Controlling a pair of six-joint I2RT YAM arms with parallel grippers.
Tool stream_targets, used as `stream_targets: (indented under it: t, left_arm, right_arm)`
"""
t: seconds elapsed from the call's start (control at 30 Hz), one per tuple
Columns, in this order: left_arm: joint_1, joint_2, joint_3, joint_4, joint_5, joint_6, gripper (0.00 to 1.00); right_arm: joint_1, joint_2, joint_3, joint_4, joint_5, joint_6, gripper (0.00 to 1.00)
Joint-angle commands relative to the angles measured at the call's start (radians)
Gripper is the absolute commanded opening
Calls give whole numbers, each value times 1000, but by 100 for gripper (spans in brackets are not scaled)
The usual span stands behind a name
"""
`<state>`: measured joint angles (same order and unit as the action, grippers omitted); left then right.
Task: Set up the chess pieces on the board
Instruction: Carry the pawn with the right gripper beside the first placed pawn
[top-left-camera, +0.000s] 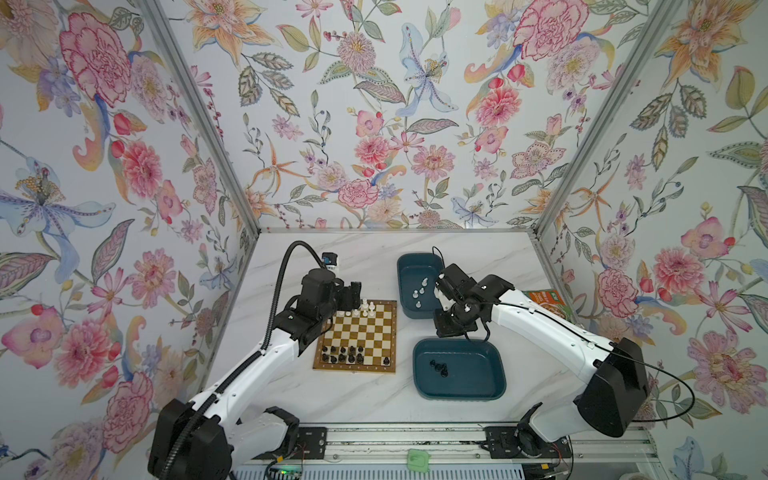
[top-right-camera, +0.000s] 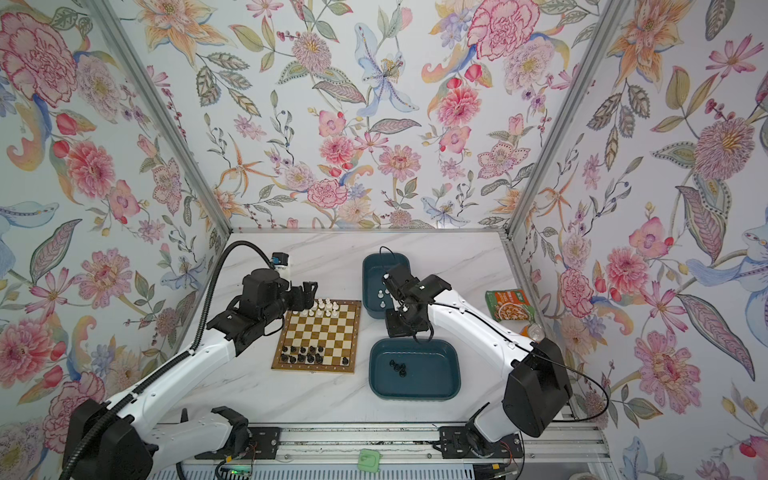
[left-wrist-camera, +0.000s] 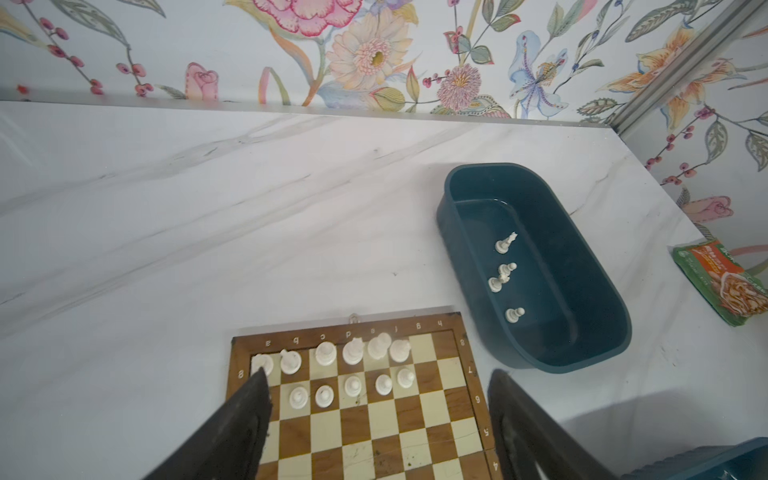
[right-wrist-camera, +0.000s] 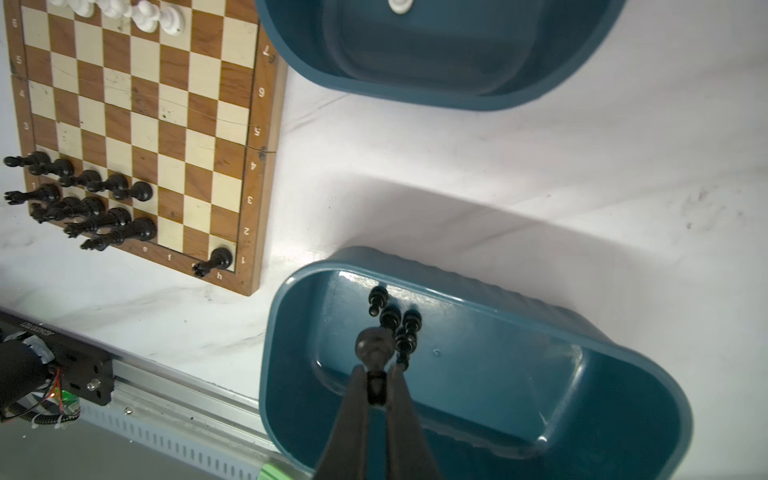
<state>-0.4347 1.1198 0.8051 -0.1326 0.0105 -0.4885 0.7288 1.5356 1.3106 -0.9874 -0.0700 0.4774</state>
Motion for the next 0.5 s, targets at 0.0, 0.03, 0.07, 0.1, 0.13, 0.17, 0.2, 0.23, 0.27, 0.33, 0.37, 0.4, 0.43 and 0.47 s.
stream_targets:
  t: [0.0,0.03,0.07,0.1,0.13,0.17,0.2,0.23,0.27,0.33,0.37,0.4,0.43,0.47]
  left_arm:
    - [34,-82,-55,-55,-16,-24,84]
    - [45,-108,-71,-64,-16,-29,84]
    - [53,-134,-86,-72,-16,-38,84]
    - [61,-154,-99,-78,-15,-46,84]
    - [70,-177,-111,-86,-16,-55,84]
    - [78,-197,-125,-92,-16,-64,84]
    - [82,-214,-136,-98,-17,-70,84]
    - [88,-232,-147,-107,-18,-77,84]
    - [96,-250,-158,-114,-18,-82,84]
    - [110,-276,-172,-124,-16,-91,85]
    - [120,-286,-178,-126,-10,-96,85]
    - [131,-291,-181,-131,-3,-98,85]
    - [145,-293,-185,-134,5,-100,85]
    - [155,-293,-185,-138,13,-99,85]
  right_arm:
    - [38,68,71,-52,10,-29,8]
    - [53,94,92,-52,6,-29,8]
    - [66,119,115,-51,5,-31,8]
    - [79,139,133,-52,3,-33,8]
    - [93,162,152,-51,0,-35,8]
    - [106,184,171,-52,-1,-35,8]
    - [117,202,185,-53,-3,-37,8]
    - [129,221,200,-52,-5,-37,8]
    - [138,242,213,-51,-7,-38,8]
    - [155,275,236,-50,-8,-40,8]
    - [161,293,247,-50,-10,-40,8]
    - [169,307,259,-51,-10,-40,8]
    - [175,324,272,-50,-12,-40,8]
    - [181,340,285,-50,-13,-41,8]
